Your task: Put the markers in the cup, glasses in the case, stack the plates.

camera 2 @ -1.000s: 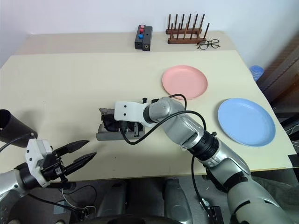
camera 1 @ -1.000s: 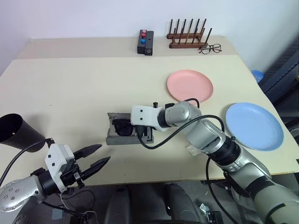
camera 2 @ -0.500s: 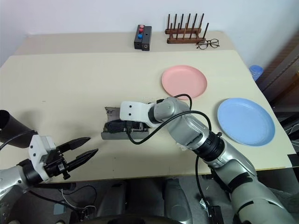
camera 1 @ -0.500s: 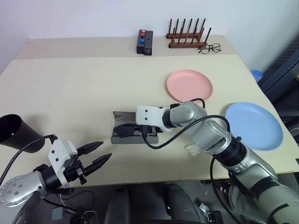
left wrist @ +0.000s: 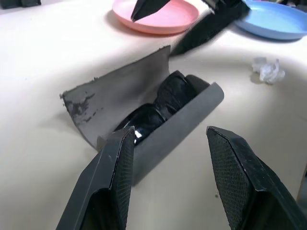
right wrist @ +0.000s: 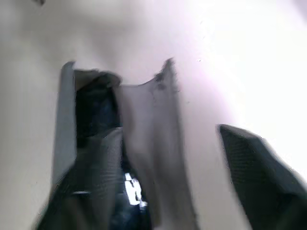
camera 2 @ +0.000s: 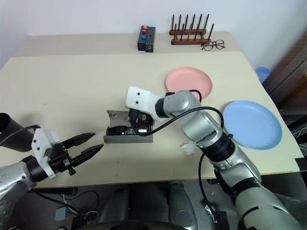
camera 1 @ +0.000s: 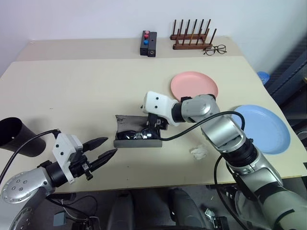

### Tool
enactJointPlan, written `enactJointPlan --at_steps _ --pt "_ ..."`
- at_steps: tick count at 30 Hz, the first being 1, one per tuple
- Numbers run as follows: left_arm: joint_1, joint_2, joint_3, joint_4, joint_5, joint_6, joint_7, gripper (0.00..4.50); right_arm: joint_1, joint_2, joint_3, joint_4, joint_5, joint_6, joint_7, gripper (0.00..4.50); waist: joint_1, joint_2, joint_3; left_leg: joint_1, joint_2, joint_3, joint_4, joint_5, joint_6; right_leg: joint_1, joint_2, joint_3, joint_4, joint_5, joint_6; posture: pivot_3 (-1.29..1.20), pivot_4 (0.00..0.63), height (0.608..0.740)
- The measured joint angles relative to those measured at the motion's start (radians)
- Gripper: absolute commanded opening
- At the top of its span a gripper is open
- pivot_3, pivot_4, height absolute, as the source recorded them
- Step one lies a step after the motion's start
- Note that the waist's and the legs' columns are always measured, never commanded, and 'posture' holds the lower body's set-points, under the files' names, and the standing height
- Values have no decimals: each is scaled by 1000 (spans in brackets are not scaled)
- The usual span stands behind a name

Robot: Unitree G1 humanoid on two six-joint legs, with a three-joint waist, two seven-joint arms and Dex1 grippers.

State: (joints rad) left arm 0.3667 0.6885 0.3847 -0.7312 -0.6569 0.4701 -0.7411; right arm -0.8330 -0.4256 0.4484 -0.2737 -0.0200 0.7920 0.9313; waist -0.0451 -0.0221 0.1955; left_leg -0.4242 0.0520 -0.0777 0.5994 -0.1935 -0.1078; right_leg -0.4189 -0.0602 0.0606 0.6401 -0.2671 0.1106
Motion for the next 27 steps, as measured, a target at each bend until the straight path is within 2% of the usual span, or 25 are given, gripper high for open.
enactJointPlan --at_steps 4,7,10,13,14,17,21,27 --pt "-18 4 1 3 -10 9 7 2425 0 -19 -31 12 16 -22 -1 15 0 0 0 0 0 0 1 0 0 0 0 0 2 0 0 0 150 740" --pt "-22 7 1 7 -12 19 9 2425 0 -20 -35 22 23 -35 -5 15 -1 0 0 0 0 0 1 0 0 0 0 0 3 0 0 0 150 740" --pt "-72 -7 6 35 -66 74 61 1720 2 -37 -40 22 25 -76 -11 0 2 0 0 0 0 0 3 0 0 -1 0 0 6 -1 1 0 150 740" --pt "-166 -33 15 81 -111 158 177 228 49 -84 -70 12 37 -146 2 0 5 -1 0 0 0 -1 7 0 0 1 0 0 7 -2 2 0 150 740" --pt "-203 -31 10 96 -110 174 196 99 70 -106 -78 10 42 -171 10 0 7 0 0 -1 -1 -1 8 0 0 2 0 0 8 -2 3 0 150 740" --pt "-359 -10 -46 153 -99 235 248 99 156 -163 -111 -3 68 -262 49 0 10 0 0 0 -1 -2 12 0 0 4 0 0 7 -2 3 0 150 740" --pt "-645 -13 -166 299 -93 348 283 99 263 -215 -170 -55 133 -369 103 0 8 -1 0 1 -1 -3 13 0 0 7 1 0 7 -2 4 0 150 740" --pt "-984 -8 -375 589 21 458 244 99 358 -263 -215 -70 164 -426 119 0 2 0 0 2 -1 -5 12 0 0 8 2 -1 8 -1 9 0 150 740"
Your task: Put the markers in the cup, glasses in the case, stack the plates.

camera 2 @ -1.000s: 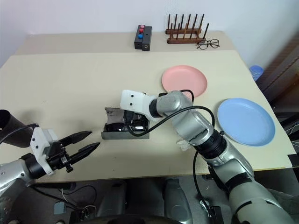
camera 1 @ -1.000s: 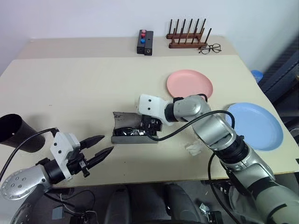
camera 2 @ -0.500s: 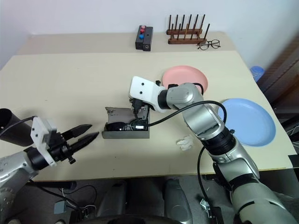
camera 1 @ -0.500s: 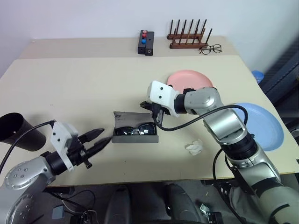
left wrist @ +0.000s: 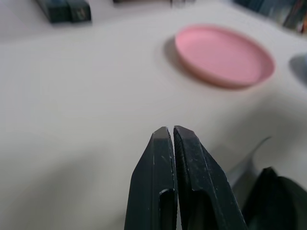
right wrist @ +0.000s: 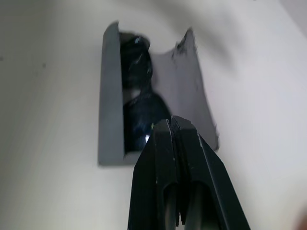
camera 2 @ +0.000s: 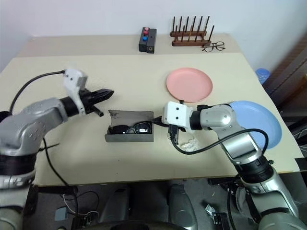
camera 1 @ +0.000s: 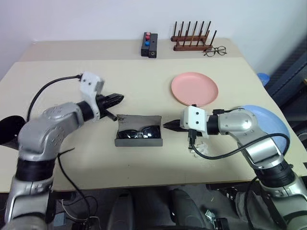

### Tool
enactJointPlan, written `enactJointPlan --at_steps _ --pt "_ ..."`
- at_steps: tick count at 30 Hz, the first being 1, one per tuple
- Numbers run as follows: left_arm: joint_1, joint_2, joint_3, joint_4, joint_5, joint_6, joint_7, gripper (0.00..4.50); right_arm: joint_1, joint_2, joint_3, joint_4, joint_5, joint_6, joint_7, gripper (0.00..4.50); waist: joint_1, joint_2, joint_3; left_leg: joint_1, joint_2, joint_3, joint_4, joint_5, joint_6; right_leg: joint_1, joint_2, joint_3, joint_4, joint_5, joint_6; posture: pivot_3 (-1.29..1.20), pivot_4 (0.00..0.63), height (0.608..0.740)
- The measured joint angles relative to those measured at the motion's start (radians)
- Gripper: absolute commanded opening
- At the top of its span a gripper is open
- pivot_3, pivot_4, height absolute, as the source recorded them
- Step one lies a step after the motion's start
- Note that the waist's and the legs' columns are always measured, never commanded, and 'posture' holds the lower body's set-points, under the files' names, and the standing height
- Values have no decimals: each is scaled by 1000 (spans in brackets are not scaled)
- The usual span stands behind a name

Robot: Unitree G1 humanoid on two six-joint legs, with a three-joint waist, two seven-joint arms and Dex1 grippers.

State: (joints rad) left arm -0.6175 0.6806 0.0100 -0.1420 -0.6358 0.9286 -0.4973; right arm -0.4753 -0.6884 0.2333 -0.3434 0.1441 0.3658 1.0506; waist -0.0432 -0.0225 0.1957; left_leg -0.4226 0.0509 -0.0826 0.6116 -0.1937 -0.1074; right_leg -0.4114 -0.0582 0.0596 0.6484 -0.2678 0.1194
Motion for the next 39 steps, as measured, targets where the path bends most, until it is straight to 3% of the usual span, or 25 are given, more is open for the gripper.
enactJointPlan --at_steps 2,7,13,21,27,30,34,37,39 --pt "-91 3 -86 107 37 49 -57 99 40 -11 -27 -19 15 -13 -1 0 0 0 0 0 0 0 0 0 0 0 0 0 0 0 0 0 150 740" --pt "-146 28 -238 189 93 65 -240 99 141 -34 -88 -96 63 -21 -5 0 -1 0 0 0 0 0 -2 0 0 -1 0 0 0 -1 1 0 150 740" --pt "-153 95 -289 183 151 -1 -416 99 224 -70 -131 -151 92 -11 -14 0 -1 0 0 0 0 0 -1 0 0 0 0 0 0 -3 -2 0 150 740" --pt "3 158 -290 29 166 -52 -548 99 232 -92 -134 -136 91 -47 -14 0 0 0 0 0 0 0 -1 0 1 0 -1 0 0 -3 -3 0 150 740" --pt "97 206 -261 -114 173 -74 -561 99 225 -99 -131 -95 85 -74 -3 0 2 0 0 0 0 1 0 0 1 1 -2 0 0 -3 -3 0 150 740" --pt "145 198 -231 -149 176 -97 -535 99 208 -101 -131 -72 84 -77 -1 0 2 0 0 1 0 1 0 0 1 1 -2 0 0 -3 -3 0 150 740" --pt "209 109 -170 -153 172 -185 -492 99 184 -124 -134 -45 96 -41 12 0 7 0 0 0 0 1 1 0 1 2 -2 0 0 -3 -3 0 150 740" --pt "248 91 -97 -199 126 -195 -479 0 191 -191 -151 -42 157 45 65 824 7 1 1 0 0 1 1 -1 1 1 -2 0 -1 -3 -3 0 150 740" --pt "287 93 -60 -246 94 -193 -481 0 201 -247 -190 -41 201 107 101 1810 7 1 1 0 0 1 1 -1 2 2 -2 0 -1 -3 -3 0 150 740"
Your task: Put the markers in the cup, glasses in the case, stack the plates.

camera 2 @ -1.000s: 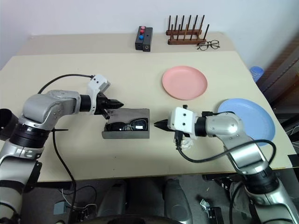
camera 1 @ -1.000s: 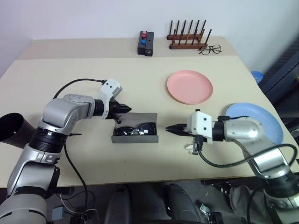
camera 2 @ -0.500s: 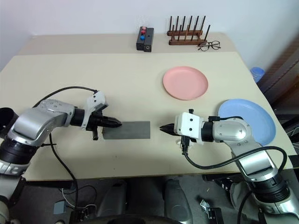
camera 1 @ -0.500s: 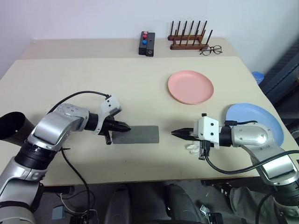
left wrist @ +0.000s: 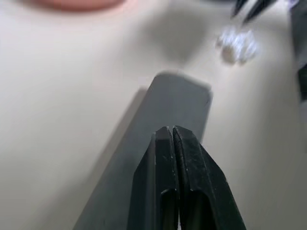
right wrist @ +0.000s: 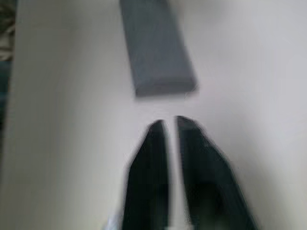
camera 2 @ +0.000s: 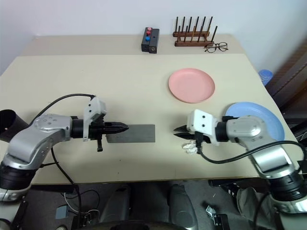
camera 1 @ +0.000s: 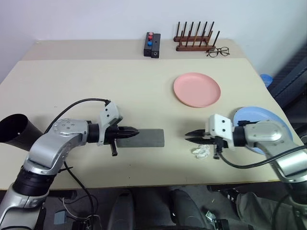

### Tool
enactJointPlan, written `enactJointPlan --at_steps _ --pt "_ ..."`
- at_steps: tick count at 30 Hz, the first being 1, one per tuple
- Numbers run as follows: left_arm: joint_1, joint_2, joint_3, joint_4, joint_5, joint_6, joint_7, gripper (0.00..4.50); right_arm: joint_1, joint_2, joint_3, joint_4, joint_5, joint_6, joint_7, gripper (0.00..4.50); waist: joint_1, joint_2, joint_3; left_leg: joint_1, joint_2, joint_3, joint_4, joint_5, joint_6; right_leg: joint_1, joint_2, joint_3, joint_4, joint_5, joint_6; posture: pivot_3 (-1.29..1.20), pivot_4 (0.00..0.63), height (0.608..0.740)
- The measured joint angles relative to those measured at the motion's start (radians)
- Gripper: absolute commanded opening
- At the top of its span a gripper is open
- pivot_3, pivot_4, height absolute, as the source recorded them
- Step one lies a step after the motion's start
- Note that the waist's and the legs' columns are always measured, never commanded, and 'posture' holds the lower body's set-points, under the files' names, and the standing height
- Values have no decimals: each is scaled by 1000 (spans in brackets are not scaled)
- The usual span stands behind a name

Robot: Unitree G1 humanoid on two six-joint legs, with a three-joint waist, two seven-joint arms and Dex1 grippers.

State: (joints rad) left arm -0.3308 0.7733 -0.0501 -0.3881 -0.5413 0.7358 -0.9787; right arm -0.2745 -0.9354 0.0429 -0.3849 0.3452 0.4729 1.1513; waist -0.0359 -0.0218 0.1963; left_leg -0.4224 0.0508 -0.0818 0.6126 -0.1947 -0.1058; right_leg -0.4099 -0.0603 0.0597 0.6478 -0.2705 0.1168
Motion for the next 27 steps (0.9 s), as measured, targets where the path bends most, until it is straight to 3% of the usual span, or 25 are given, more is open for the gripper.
enactJointPlan --at_steps 3,6,10,18,27 --pt "45 -5 6 -51 -34 2 0 0 39 -75 -37 -16 43 55 45 3316 2 0 0 1 0 0 0 0 0 0 0 0 0 0 0 0 150 740" --pt "67 -22 3 -81 -40 -2 6 0 113 -137 -35 -50 23 42 71 3316 4 0 0 1 0 0 1 0 0 1 0 0 0 0 0 0 150 740" --pt "86 -47 -16 -99 -37 -15 24 0 104 -102 -9 -38 -47 -12 7 3316 -6 0 0 1 0 1 1 0 0 1 0 0 0 0 -1 0 150 740" --pt "100 -72 -1 -98 -37 -25 86 0 -161 72 84 231 -310 -103 -278 3316 -5 0 0 1 0 1 1 0 0 0 0 0 -1 1 -1 0 150 740" --pt "120 -118 56 -98 -80 -4 166 0 -308 203 245 621 -591 -347 -491 3316 -10 0 0 2 0 1 0 0 0 1 0 0 0 1 0 0 150 740"
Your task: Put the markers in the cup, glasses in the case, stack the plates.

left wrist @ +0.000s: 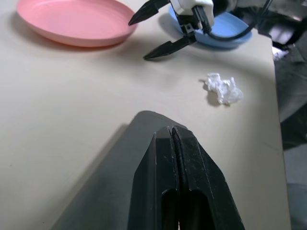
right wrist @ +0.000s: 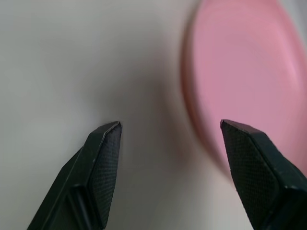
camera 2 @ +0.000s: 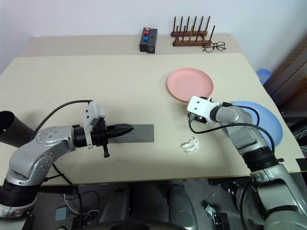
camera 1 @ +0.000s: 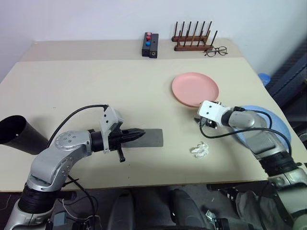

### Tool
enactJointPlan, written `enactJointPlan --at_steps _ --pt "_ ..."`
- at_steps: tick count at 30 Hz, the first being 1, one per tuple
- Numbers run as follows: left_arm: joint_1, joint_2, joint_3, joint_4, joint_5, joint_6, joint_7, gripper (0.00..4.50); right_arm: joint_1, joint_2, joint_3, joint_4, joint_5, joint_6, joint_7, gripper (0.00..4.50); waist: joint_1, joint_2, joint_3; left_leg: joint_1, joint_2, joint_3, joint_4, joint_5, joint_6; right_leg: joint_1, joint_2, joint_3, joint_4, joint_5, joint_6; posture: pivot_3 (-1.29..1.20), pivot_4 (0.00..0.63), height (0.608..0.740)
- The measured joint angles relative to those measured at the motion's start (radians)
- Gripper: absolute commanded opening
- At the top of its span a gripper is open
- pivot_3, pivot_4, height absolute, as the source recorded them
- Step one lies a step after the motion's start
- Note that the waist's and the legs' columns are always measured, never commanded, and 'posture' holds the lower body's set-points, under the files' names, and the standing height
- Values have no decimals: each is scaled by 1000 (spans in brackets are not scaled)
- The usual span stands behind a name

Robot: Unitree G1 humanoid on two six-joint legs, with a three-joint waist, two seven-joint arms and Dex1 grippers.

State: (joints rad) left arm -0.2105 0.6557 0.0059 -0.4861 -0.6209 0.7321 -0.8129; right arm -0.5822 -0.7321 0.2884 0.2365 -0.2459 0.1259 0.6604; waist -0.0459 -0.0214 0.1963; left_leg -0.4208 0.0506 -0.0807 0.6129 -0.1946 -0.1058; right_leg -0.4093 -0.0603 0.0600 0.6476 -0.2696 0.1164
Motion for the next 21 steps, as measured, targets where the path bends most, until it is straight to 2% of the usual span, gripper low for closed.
enactJointPlan --at_steps 4,5,8,11,12,17,21 --pt "38 0 18 -10 -3 4 23 0 -47 31 17 117 -64 -110 -65 3316 1 0 0 1 0 0 0 0 0 1 0 0 0 0 0 0 150 740" --pt "40 0 18 -11 -4 6 30 0 -58 37 22 145 -80 -134 -78 3084 1 0 0 2 0 0 0 0 0 2 0 0 0 0 0 0 150 740" --pt "42 -1 21 -25 -19 7 43 0 -84 58 29 214 -109 -172 -102 2072 3 0 0 3 0 0 0 0 0 4 0 0 0 0 0 0 150 740" --pt "43 0 21 -29 -25 7 54 0 -93 78 31 264 -132 -201 -116 425 2 0 0 3 0 0 0 0 0 3 0 0 0 0 0 0 150 740" --pt "45 0 21 -29 -25 7 55 0 -94 80 33 273 -136 -210 -117 25 2 0 0 3 0 0 0 0 0 3 0 0 0 0 0 0 150 740" --pt "51 4 23 -26 -24 6 58 0 -95 81 35 284 -173 -245 -139 25 2 0 0 3 0 0 -1 0 0 3 0 0 0 0 0 0 150 740" --pt "37 1 29 -12 -23 2 69 0 -61 34 26 188 -182 -261 -123 25 5 1 0 3 0 0 -1 0 0 3 0 0 0 0 0 0 150 740"
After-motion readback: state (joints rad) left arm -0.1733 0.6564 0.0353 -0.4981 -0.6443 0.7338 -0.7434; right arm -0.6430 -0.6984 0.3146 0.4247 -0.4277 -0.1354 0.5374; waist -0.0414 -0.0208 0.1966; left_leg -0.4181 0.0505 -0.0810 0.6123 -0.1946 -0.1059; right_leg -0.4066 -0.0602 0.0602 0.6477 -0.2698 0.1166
